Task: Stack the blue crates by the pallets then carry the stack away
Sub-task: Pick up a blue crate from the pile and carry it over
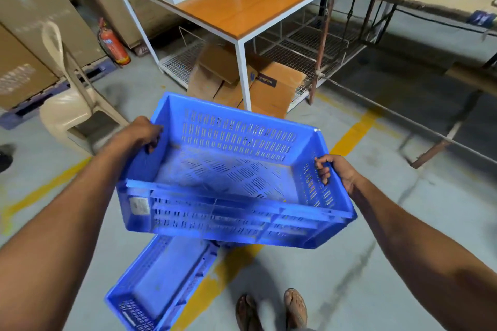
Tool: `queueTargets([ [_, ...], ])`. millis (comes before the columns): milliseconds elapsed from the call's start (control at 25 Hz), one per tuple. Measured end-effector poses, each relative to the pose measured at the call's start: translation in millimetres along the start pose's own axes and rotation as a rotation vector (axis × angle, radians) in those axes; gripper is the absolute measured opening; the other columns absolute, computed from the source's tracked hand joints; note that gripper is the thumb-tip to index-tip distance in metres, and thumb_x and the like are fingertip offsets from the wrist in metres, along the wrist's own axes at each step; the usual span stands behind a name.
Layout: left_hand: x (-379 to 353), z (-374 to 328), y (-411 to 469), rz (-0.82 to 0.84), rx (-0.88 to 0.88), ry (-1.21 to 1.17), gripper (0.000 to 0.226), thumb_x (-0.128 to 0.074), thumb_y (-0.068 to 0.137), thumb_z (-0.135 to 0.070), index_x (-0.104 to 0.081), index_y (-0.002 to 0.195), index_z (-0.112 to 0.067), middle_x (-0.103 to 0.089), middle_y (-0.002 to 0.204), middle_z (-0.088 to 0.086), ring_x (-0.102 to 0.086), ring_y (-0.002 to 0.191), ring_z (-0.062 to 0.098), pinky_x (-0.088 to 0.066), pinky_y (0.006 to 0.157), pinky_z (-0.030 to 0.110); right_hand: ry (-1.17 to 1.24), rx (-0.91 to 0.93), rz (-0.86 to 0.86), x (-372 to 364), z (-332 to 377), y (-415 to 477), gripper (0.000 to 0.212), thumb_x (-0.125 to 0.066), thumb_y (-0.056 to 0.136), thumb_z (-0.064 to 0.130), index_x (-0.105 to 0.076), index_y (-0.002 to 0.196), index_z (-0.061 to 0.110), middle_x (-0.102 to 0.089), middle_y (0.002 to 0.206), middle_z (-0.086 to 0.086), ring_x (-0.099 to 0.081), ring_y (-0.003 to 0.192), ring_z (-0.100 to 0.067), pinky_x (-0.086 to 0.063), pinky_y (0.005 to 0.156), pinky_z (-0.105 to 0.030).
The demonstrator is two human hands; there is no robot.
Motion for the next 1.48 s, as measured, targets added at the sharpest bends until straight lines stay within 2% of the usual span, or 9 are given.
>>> queueTargets([
  [120, -1.7, 62.1, -1.4, 0.066, 0.115, 0.137, 0.042, -0.049, 0.092, -0.001, -0.050, 0.050, 0.000, -0.045, 0.029, 0.007, -0.041, 0.024, 0.018, -0.037, 0.045, 0.024, -0.196, -0.096, 0.016, -25.3, 19.5, 3.8, 0.027, -0.030, 0.092, 0.004, -0.041, 0.069, 0.013, -0.036, 0.040, 0.005, -0.026, 0.026, -0.005, -0.022, 0.030, -0.014],
  [320, -15.2, 157.6, -26.9, 0.430, 0.327, 0.151, 0.060, -0.041, 0.093, -0.001, -0.040, 0.034, -0.014, -0.033, 0.033, -0.001, -0.028, 0.024, 0.009, -0.032, 0.036, 0.012, -0.622, -0.296, 0.041, -68.3, 50.5, 3.9, 0.043, -0.025, 0.096, 0.005, -0.040, 0.057, 0.012, -0.030, 0.032, 0.003, -0.027, 0.022, -0.007, -0.023, 0.028, -0.012],
  [480, -19.3, 178.8, -98.6, 0.458, 0.412, 0.073, 0.062, -0.025, 0.097, 0.006, -0.040, 0.040, -0.010, -0.034, 0.030, 0.000, -0.029, 0.022, 0.010, -0.033, 0.034, 0.013, -0.768, -0.331, 0.039, -101.0, 52.0, -4.6, 0.046, -0.026, 0.100, 0.008, -0.037, 0.057, 0.015, -0.031, 0.034, 0.001, -0.026, 0.023, -0.010, -0.025, 0.029, -0.011],
  [600, 1.8, 212.2, -137.9, 0.216, 0.473, 0.076, 0.052, -0.037, 0.096, 0.005, -0.047, 0.046, -0.003, -0.042, 0.028, 0.002, -0.037, 0.019, 0.011, -0.035, 0.032, 0.015, -1.101, -0.180, -0.012, -130.2, 45.0, -7.9, 0.056, -0.032, 0.099, 0.006, -0.041, 0.043, 0.008, -0.037, 0.031, -0.003, -0.032, 0.022, -0.014, -0.035, 0.038, -0.019],
  [680, 15.8, 238.1, -163.5, 0.024, 0.469, 0.091, 0.038, -0.050, 0.093, -0.002, -0.059, 0.056, -0.001, -0.062, 0.043, 0.004, -0.061, 0.040, 0.008, -0.044, 0.041, 0.014, -1.402, 0.039, -0.094, -156.0, 35.7, -16.1, 0.043, -0.041, 0.096, 0.004, -0.047, 0.054, 0.007, -0.043, 0.026, -0.002, -0.042, 0.021, -0.013, -0.041, 0.048, -0.026],
  [760, 15.7, 270.5, -200.4, -0.131, 0.475, 0.136, 0.035, -0.052, 0.094, -0.011, -0.063, 0.062, -0.002, -0.072, 0.070, 0.015, -0.073, 0.075, 0.023, -0.050, 0.062, 0.026, -1.440, 0.341, -0.216, -183.8, 23.6, -32.2, 0.030, -0.051, 0.089, 0.005, -0.050, 0.059, 0.010, -0.048, 0.028, 0.000, -0.051, 0.029, -0.012, -0.044, 0.048, -0.026],
  [960, 16.3, 375.0, -349.6, -0.564, 0.503, -0.159, 0.032, -0.053, 0.098, -0.021, -0.057, 0.097, 0.010, -0.064, 0.099, 0.037, -0.062, 0.096, 0.049, -0.044, 0.075, 0.042, -1.339, 0.639, -0.273, -249.9, -66.7, -80.9, 0.029, -0.055, 0.083, 0.027, -0.053, 0.068, 0.002, -0.062, 0.067, -0.019, -0.065, 0.065, -0.032, -0.047, 0.058, -0.034],
  [1120, 25.4, 478.6, -482.7, -0.768, 0.608, -0.240, 0.035, -0.050, 0.099, -0.029, -0.056, 0.094, 0.006, -0.064, 0.097, 0.036, -0.061, 0.094, 0.050, -0.046, 0.077, 0.047, -1.309, 0.745, -0.228, -304.6, -172.3, -128.2, 0.037, -0.051, 0.086, 0.035, -0.064, 0.091, 0.001, -0.068, 0.094, -0.028, -0.066, 0.091, -0.042, -0.052, 0.075, -0.042],
  [1480, 84.6, 641.3, -740.9, -1.148, 0.803, -0.290, 0.034, -0.049, 0.098, -0.036, -0.053, 0.095, -0.002, -0.065, 0.090, 0.031, -0.062, 0.084, 0.047, -0.048, 0.071, 0.047, -1.246, 0.920, -0.018, -466.8, -395.6, -241.2, 0.035, -0.056, 0.090, 0.032, -0.063, 0.096, -0.001, -0.067, 0.091, -0.034, -0.064, 0.089, -0.049, -0.053, 0.074, -0.051],
])
Point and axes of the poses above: each hand's wrist, its own y-axis towards the middle knuckle, its own x-axis out of the back of the hand, z = x × y, the point moved 9 cm from there along y, towards the middle knuckle
